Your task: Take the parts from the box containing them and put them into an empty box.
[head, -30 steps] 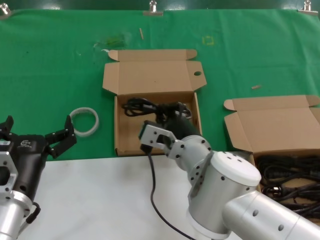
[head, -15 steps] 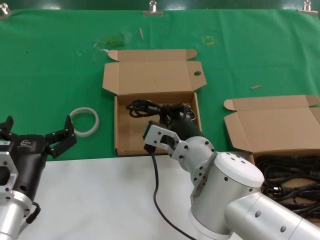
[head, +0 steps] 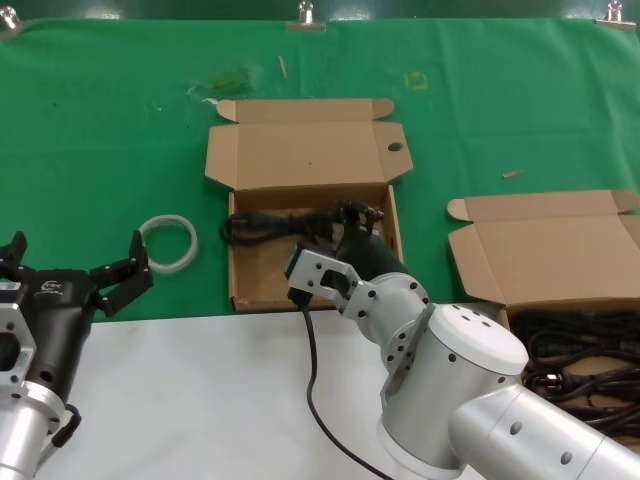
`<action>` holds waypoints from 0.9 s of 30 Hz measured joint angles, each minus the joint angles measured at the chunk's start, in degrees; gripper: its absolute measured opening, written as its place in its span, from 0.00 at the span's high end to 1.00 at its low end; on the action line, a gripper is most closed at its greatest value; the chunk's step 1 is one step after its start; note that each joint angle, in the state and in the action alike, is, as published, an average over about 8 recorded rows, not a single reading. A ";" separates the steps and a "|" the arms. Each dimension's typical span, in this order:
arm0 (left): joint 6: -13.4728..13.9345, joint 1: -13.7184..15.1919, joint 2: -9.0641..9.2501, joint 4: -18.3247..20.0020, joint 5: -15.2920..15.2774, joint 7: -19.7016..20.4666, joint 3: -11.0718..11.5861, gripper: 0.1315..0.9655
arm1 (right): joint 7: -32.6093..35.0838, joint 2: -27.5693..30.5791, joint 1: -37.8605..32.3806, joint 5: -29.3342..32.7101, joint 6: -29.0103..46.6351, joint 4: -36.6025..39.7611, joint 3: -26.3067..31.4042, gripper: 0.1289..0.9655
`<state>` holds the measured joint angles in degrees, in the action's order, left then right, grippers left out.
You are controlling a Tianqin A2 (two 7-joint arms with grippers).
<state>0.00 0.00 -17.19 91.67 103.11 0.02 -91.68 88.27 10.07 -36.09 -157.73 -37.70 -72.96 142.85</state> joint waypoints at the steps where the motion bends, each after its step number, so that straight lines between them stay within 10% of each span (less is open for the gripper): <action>1: 0.00 0.00 0.00 0.00 0.00 0.00 0.00 0.00 | 0.00 0.00 0.00 0.00 0.00 0.00 0.00 0.73; 27: 0.00 0.00 0.00 0.00 0.00 0.00 0.00 0.00 | -6.02 0.00 2.47 3.73 2.57 -1.28 -3.50 0.20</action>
<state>0.00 0.00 -17.19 91.67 103.11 0.02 -91.68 82.26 10.07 -33.62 -154.00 -35.13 -74.24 139.35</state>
